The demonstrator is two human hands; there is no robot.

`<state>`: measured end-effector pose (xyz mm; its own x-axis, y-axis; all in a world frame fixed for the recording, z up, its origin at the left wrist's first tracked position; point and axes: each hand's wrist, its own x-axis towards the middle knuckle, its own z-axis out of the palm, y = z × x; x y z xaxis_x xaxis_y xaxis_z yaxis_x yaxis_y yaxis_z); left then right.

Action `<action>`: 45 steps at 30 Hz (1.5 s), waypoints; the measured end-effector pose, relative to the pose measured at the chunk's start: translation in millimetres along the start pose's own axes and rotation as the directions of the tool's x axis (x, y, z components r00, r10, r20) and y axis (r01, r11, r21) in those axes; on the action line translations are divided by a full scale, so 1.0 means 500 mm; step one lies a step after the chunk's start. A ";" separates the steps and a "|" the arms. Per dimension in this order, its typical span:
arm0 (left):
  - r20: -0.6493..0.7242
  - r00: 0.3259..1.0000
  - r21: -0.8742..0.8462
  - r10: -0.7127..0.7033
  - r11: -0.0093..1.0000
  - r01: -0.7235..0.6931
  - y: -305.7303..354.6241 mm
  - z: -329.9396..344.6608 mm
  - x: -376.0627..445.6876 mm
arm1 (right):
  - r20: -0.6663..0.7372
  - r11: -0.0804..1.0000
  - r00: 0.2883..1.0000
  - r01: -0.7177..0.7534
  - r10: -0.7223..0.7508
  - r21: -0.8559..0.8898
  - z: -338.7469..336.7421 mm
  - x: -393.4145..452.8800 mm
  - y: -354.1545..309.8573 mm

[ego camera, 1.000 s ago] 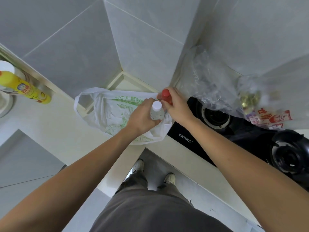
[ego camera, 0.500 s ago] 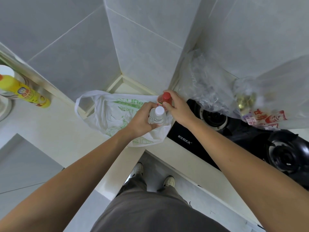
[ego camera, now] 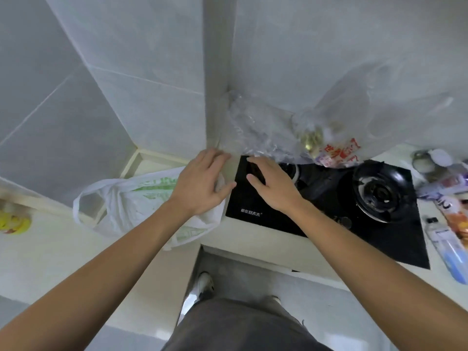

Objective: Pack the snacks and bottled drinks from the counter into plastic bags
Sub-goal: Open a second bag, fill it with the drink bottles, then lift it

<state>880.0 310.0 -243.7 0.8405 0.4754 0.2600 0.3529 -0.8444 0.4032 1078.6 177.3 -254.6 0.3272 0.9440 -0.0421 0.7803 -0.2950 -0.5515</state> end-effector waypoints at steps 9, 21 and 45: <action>0.119 0.964 0.071 0.237 0.966 -0.247 0.302 0.135 0.125 | -0.255 0.961 0.943 -0.250 0.215 -0.116 -0.176 -0.297 0.205; 0.270 0.868 -0.016 0.417 0.903 -0.429 0.888 0.411 0.133 | -0.455 0.872 0.789 -0.487 0.412 -0.055 -0.367 -0.785 0.533; 0.361 0.750 -0.283 0.555 0.831 -0.478 1.536 0.903 0.376 | -0.519 0.582 0.415 -0.785 0.747 0.210 -0.696 -1.124 1.154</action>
<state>1494.7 -360.8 -281.3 0.9743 -0.2009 0.1020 -0.2253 -0.8592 0.4595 1530.3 -574.7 -259.1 0.9955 0.0947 0.0026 0.0851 -0.8822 -0.4632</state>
